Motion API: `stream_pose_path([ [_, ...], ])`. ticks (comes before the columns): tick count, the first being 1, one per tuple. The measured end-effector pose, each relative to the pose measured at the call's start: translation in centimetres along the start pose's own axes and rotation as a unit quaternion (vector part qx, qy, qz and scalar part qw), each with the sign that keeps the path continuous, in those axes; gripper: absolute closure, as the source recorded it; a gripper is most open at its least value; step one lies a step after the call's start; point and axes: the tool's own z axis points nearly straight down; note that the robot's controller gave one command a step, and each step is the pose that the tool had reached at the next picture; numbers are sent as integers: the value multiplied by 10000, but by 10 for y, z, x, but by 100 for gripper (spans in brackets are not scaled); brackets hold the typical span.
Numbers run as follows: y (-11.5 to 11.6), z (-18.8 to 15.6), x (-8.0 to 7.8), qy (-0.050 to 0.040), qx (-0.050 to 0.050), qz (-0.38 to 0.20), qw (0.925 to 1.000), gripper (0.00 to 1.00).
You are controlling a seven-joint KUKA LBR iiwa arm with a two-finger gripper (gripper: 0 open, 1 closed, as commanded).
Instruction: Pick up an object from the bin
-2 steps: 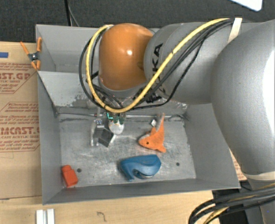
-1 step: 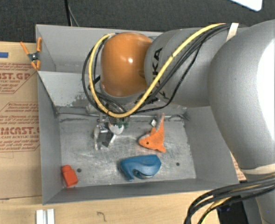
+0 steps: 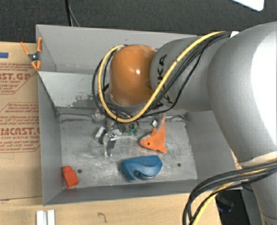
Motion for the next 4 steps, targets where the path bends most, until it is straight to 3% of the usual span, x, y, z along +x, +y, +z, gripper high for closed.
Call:
stream_pose_path([
  [1,-17,14,13,-7,-5,1550,9879,0],
  [2,-9,50,-4,-68,-16,1745,9846,100],
  [3,-9,50,-4,-68,-17,1745,9846,100],
  [4,-1,-48,3,-8,-6,1587,9873,100],
])
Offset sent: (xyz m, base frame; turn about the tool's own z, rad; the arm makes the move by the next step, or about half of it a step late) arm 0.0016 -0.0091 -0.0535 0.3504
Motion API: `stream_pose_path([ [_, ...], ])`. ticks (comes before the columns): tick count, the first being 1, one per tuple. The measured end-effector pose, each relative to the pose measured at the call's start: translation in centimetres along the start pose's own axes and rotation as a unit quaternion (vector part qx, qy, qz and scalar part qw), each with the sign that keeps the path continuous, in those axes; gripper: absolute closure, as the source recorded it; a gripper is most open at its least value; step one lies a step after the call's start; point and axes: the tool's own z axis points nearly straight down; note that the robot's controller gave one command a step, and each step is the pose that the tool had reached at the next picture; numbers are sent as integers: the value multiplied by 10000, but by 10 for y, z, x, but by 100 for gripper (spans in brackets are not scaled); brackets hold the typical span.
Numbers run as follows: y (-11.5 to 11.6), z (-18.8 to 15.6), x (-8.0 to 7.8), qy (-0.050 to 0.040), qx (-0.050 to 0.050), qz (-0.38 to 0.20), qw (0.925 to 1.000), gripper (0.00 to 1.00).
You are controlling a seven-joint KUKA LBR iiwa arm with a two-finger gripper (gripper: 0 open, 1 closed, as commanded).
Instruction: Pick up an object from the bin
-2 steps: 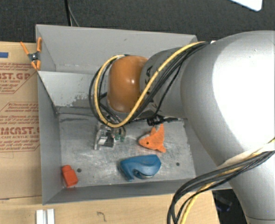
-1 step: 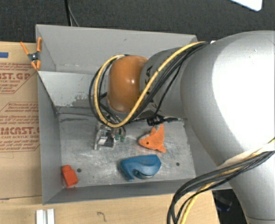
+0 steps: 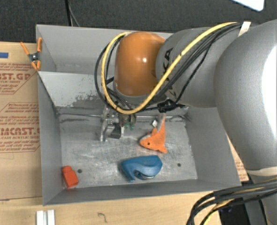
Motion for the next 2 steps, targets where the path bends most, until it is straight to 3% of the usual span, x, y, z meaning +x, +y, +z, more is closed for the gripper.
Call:
stream_pose_path([
  [1,0,0,0,0,0,-1,10000,100],
  [2,-9,-53,-1,-2,0,-25,10000,100],
])
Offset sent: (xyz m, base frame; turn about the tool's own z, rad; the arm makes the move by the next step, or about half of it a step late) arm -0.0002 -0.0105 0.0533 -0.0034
